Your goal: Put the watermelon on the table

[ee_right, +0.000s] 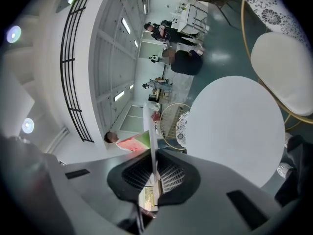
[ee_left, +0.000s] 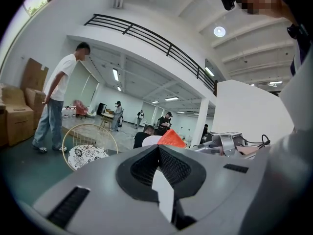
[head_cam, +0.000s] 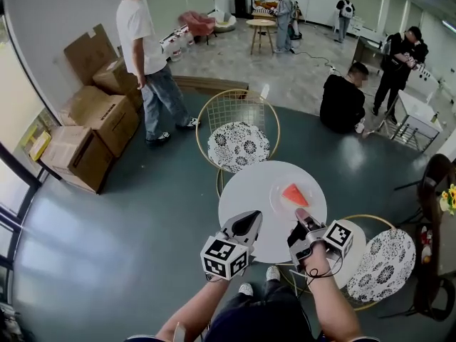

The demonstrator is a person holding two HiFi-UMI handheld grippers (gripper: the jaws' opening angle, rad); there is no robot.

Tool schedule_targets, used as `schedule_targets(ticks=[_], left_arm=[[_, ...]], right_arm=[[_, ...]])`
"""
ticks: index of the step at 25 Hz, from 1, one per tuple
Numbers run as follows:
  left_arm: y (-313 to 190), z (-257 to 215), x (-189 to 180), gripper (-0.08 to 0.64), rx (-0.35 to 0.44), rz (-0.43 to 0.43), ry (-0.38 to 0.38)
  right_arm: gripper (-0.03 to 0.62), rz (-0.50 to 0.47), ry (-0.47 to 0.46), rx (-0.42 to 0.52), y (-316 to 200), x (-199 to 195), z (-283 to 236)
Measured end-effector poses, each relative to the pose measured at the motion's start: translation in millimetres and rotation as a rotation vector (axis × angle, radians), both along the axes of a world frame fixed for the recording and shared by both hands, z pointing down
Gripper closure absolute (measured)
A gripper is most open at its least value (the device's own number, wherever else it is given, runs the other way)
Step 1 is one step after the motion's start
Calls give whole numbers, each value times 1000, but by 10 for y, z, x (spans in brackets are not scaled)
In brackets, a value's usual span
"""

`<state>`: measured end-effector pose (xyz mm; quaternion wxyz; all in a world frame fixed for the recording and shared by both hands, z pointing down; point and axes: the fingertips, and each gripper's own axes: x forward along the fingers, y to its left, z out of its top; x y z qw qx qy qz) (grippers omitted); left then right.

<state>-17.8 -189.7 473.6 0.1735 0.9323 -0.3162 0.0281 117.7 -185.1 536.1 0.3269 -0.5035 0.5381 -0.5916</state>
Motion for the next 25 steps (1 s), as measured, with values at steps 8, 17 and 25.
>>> schedule_targets(ticks=[8,17,25], left_arm=[[-251,11,197,555,0,-69,-27],[-370,131,336,555,-20,-112,-57],[-460,476,287,555,-73,-157,-97]], right_arm=[[571,-63,-2,15,-352,255,7],[571,-111,-28,-19,-553,367,217],[571,-166,-26,-119,-699,440,879]])
